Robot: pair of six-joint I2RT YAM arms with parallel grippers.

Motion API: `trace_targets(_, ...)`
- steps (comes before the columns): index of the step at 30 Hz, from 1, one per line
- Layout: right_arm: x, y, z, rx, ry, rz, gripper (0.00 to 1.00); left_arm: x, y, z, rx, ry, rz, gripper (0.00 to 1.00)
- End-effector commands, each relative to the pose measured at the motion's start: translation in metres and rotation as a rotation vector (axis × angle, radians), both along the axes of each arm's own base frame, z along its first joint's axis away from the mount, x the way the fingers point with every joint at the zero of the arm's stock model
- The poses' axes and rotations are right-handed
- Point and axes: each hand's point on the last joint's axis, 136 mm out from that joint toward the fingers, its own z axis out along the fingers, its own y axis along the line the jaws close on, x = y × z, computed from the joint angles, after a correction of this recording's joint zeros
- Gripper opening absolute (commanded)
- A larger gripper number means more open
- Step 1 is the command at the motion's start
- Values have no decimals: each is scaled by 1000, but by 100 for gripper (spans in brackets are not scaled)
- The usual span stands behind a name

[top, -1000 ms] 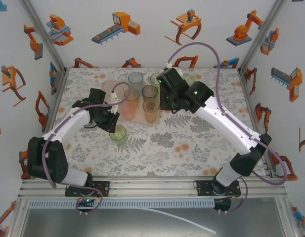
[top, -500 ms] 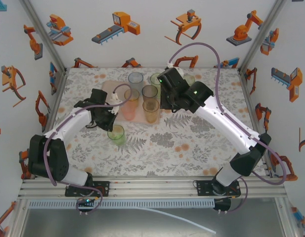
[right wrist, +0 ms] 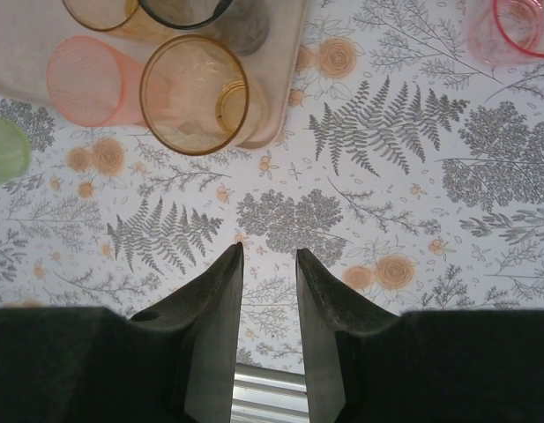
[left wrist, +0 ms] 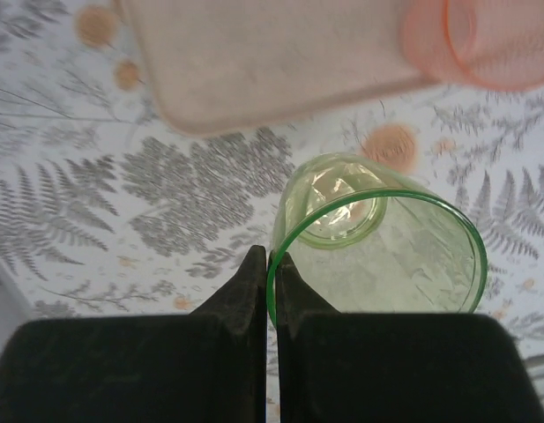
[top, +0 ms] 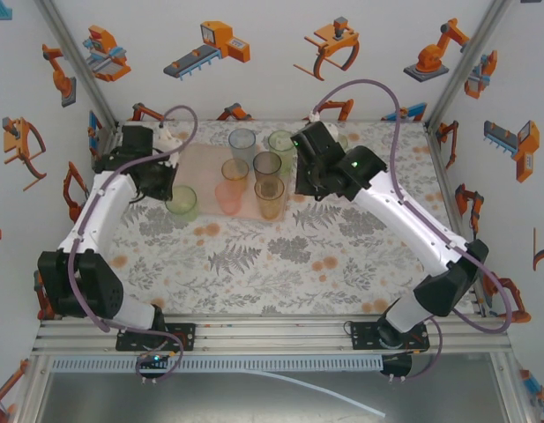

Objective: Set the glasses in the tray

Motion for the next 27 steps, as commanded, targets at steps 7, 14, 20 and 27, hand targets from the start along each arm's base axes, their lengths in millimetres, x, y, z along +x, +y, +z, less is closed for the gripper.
trace_targets(7, 12, -48, -1, 39, 3, -95, 33, 104, -3, 14, -29, -55, 121, 0)
trace_targets(14, 23, -91, -17, 44, 44, -195, 36, 164, -13, -3, -61, -48, 132, 0)
trace_targets(20, 26, -114, -28, 46, 71, -242, 36, 192, -27, -17, -101, -21, 123, 0)
trace_targets(27, 27, -134, -37, 51, 95, -288, 37, 205, -54, -42, -75, -1, 59, 0)
